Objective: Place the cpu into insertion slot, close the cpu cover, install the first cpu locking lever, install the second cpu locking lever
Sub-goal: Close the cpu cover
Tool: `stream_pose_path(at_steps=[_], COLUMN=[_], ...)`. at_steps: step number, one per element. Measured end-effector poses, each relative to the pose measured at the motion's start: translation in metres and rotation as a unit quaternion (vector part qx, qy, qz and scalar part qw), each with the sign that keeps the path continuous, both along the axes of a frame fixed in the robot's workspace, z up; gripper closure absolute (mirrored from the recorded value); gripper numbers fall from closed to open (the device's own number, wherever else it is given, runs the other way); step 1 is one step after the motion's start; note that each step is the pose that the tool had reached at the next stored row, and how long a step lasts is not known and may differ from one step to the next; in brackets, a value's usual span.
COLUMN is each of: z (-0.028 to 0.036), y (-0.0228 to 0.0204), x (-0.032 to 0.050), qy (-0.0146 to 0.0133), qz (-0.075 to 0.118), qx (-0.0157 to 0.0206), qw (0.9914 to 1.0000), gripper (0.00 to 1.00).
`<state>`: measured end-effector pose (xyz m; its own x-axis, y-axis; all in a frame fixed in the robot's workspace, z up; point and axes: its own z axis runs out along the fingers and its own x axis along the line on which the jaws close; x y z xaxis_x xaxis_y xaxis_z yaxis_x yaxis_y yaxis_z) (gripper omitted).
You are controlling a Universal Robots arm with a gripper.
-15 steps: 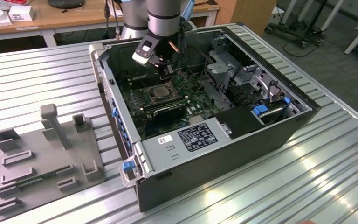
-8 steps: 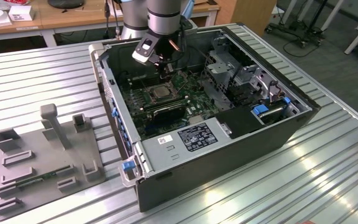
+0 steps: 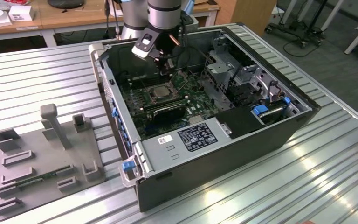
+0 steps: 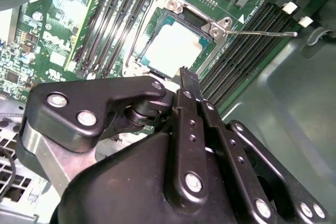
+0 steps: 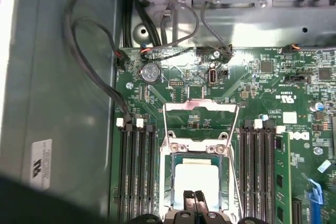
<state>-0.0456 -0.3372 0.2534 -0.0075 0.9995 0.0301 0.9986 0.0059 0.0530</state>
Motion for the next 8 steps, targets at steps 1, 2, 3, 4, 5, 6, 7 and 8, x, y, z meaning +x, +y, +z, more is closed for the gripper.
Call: stream_pose_path(at_steps=[1,2,3,4,5,6,7,8], z=[0.0022,0.0041,0.0051,0.0059,0.0066,0.0074,0.0079,0.0080], y=[0.0000,0.0000,0.0000,0.0000,0.0000,0.0000,0.0000,0.0000], x=[0.0000,0.0000,0.0000,0.0000,0.0000,0.0000,0.0000,0.0000], qy=[0.0000,0.0000,0.0000,0.0000,-0.0001,-0.0001,-0.0002,-0.0003], qz=[0.000,0.000,0.000,0.000,0.000,0.000,0.000,0.000], qx=[0.0001,0.0000,0.0000,0.0000,0.0000,0.0000,0.0000,0.0001], qw=[1.00000,1.00000,1.00000,1.00000,1.00000,1.00000,1.00000,1.00000], gripper=[0.89,0.89,0.89,0.89,0.89,0.89,0.89,0.89])
